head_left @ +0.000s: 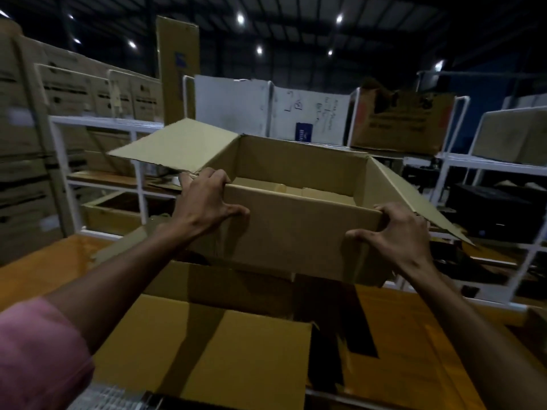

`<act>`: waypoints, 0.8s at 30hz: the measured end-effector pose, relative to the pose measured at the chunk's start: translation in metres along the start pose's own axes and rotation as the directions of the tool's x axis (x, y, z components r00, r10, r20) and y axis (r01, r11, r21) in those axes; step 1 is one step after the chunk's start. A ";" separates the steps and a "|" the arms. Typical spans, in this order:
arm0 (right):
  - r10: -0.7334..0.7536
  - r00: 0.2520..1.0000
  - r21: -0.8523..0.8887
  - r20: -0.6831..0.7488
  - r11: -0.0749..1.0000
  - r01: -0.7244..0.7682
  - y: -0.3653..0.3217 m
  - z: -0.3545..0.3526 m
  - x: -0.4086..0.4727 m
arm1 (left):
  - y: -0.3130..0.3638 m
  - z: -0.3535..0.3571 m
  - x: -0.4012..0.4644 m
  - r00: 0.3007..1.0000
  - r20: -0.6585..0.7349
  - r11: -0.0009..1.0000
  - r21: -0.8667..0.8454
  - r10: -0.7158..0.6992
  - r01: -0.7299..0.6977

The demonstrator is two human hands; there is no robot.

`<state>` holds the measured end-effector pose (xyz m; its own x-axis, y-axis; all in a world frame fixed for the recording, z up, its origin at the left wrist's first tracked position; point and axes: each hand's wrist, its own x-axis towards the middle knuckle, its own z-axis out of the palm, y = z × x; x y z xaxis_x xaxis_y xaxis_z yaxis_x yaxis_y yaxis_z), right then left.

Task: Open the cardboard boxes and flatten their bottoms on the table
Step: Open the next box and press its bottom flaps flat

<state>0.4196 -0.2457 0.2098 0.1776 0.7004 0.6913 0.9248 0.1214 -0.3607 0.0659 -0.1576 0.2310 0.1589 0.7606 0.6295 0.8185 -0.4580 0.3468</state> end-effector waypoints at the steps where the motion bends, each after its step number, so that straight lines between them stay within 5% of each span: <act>1: 0.009 1.000 0.009 0.018 1.000 -0.009 -0.012 0.014 0.006 | -0.019 -0.002 0.007 1.000 0.015 1.000 -0.001 -0.006 0.006; 13: 0.151 0.964 -0.035 0.221 0.989 -0.147 -0.102 0.143 0.047 | -0.190 0.024 0.070 0.982 0.190 1.000 -0.007 -0.017 0.019; 24: 0.224 0.916 -0.103 0.333 0.974 -0.200 -0.120 0.158 0.049 | -0.225 0.057 0.064 0.958 0.277 0.997 0.011 -0.075 0.075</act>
<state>0.2645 -0.1150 0.1879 0.2574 0.9030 0.3440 0.9002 -0.0946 -0.4251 -0.0764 0.0204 0.1534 0.2433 0.8904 0.3847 0.8344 -0.3943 0.3851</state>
